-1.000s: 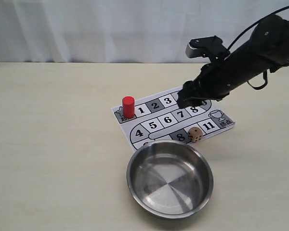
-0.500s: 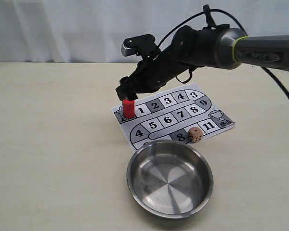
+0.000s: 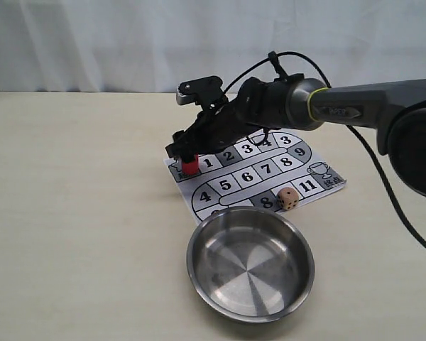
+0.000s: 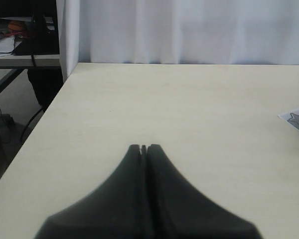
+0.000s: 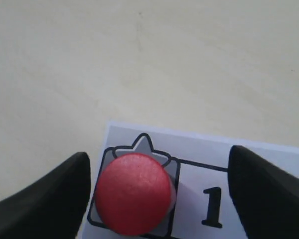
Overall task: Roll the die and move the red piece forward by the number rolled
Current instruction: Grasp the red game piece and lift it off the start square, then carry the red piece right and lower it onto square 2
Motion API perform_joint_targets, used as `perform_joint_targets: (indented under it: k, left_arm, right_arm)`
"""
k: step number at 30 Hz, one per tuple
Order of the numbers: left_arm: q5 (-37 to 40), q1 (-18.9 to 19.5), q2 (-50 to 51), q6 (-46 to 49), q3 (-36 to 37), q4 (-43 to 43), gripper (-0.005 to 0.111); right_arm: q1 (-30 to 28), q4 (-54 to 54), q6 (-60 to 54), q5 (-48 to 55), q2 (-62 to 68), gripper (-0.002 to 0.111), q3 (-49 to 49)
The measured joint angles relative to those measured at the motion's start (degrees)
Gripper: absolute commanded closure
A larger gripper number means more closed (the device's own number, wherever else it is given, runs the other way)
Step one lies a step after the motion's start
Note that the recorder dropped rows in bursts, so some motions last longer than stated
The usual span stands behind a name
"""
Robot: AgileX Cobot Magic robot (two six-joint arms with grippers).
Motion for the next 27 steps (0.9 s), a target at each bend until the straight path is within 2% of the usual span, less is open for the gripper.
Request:
perform_joint_targets:
  k: [3, 6, 9, 14, 19, 27]
  left_arm:
    - [0.00, 0.00, 0.00, 0.00, 0.00, 0.00, 0.107]
    - [0.00, 0.00, 0.00, 0.00, 0.00, 0.00, 0.107]
    - [0.00, 0.00, 0.00, 0.00, 0.00, 0.00, 0.107]
    - [0.00, 0.00, 0.00, 0.00, 0.00, 0.00, 0.107]
    - [0.00, 0.00, 0.00, 0.00, 0.00, 0.00, 0.107]
    - [0.00, 0.00, 0.00, 0.00, 0.00, 0.00, 0.107]
  right_arm:
    - [0.00, 0.61, 0.00, -0.70, 0.77, 0.038, 0.00]
    - [0.00, 1.19, 0.00, -1.28, 1.39, 0.046, 0.00]
    - [0.00, 1.23, 0.00, -1.40, 1.77, 0.062, 0.00]
    - [0.00, 1.44, 0.00, -1.40, 1.88, 0.102, 0.00]
    - [0.00, 1.44, 0.00, -0.97, 2.01, 0.104, -0.93]
    - [-2.41, 1.44, 0.00, 7.83, 2.01, 0.104, -9.27]
